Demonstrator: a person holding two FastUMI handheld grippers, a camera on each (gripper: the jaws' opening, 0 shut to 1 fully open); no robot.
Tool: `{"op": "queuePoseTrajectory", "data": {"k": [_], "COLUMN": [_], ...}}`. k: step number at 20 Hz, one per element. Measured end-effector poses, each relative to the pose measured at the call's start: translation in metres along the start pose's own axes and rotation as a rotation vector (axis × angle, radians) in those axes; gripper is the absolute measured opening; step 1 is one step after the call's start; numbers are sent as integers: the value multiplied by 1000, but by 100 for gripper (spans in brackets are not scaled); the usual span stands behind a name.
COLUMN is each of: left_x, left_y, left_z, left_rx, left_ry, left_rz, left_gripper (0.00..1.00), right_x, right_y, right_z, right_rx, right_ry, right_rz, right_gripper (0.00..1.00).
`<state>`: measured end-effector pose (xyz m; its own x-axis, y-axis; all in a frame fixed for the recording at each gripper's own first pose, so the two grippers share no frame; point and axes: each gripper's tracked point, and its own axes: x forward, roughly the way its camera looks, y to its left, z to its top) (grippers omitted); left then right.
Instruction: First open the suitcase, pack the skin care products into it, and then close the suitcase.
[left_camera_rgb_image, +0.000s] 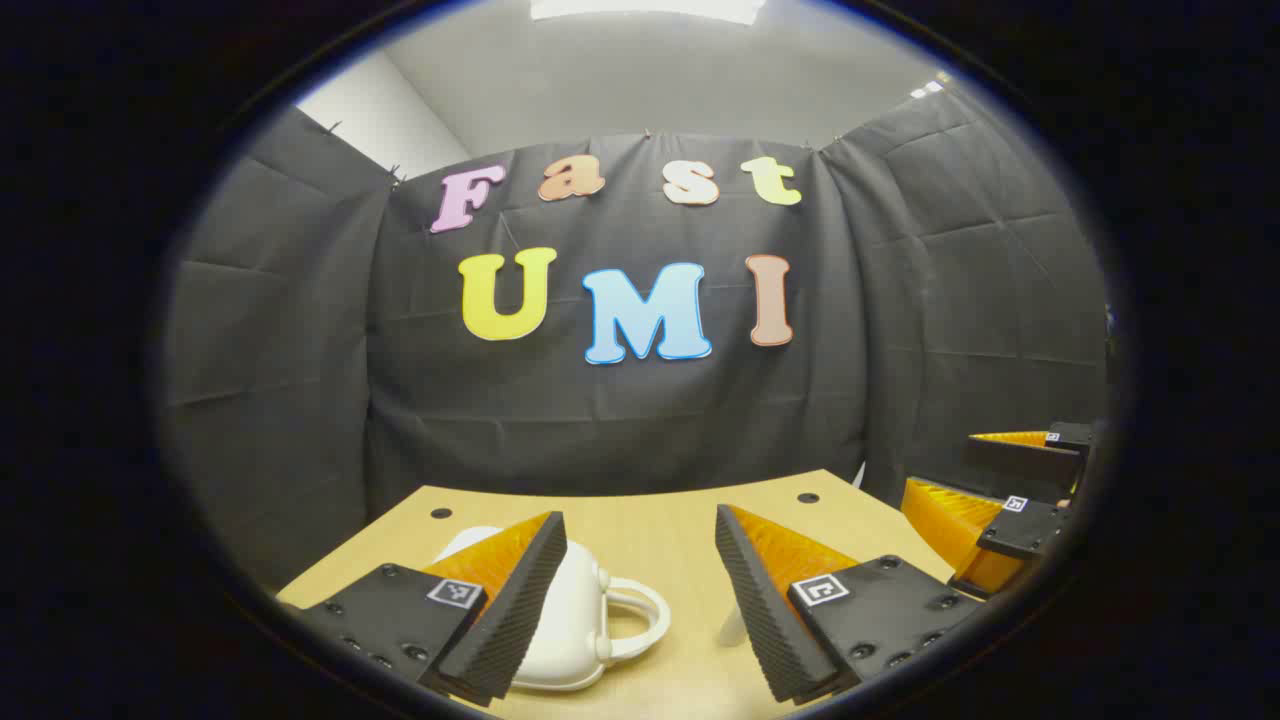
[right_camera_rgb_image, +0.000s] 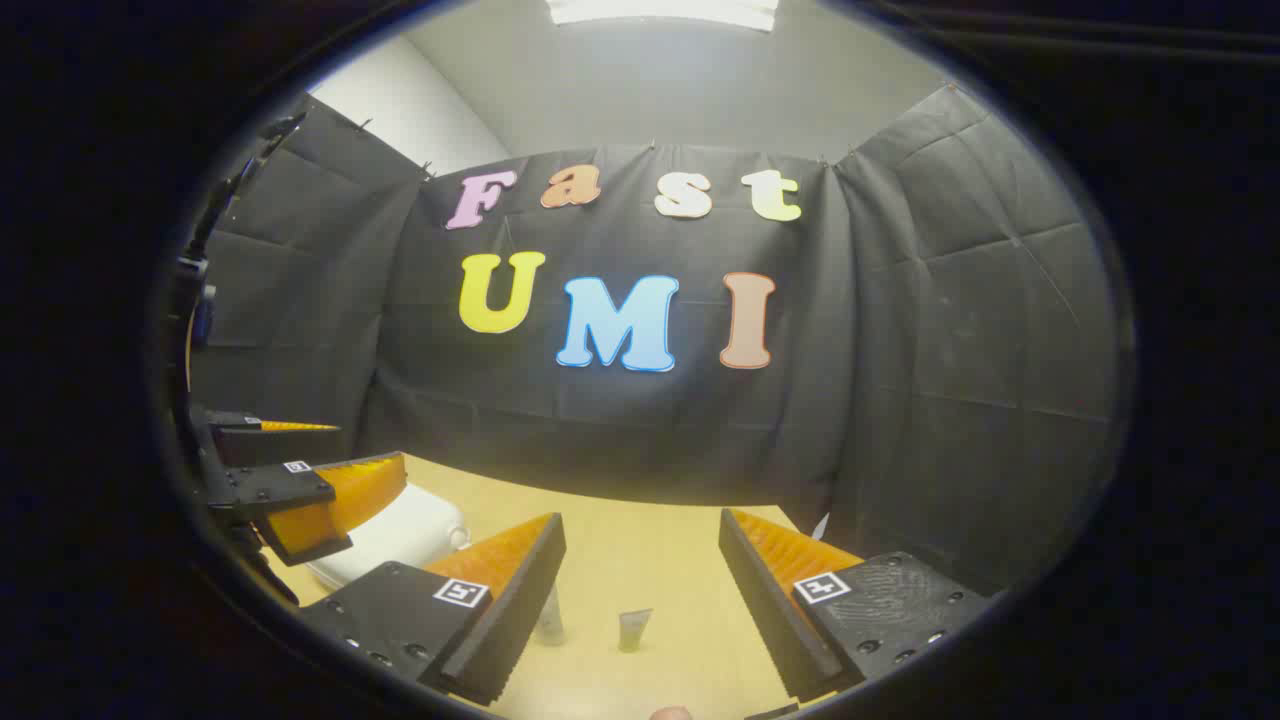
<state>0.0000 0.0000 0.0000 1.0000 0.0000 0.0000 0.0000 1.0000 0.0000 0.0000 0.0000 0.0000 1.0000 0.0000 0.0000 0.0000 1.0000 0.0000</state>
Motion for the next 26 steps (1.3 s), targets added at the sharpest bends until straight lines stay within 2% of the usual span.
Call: {"op": "queuePoseTrajectory", "data": {"k": [9,13,15,21,26], "left_x": [16,22,22,26,40], "left_y": [2,12,12,-14,-18], "left_z": [16,40,47,40,21], "left_rx": [-11,-7,-12,-11,-40], "left_ry": [-19,-51,-65,-58,9], "left_rz": [2,11,18,-42,-82], "left_gripper": [96,96,98,96,96], "right_x": [16,22,21,15,11], "right_y": [0,0,10,7,-4], "right_z": [-4,10,13,20,19], "right_rx": [-21,-38,-26,-52,-48], "right_ry": [16,-38,-52,-70,-63], "right_rz": [11,-15,10,14,-12], "right_gripper": [94,93,94,94,94]}}
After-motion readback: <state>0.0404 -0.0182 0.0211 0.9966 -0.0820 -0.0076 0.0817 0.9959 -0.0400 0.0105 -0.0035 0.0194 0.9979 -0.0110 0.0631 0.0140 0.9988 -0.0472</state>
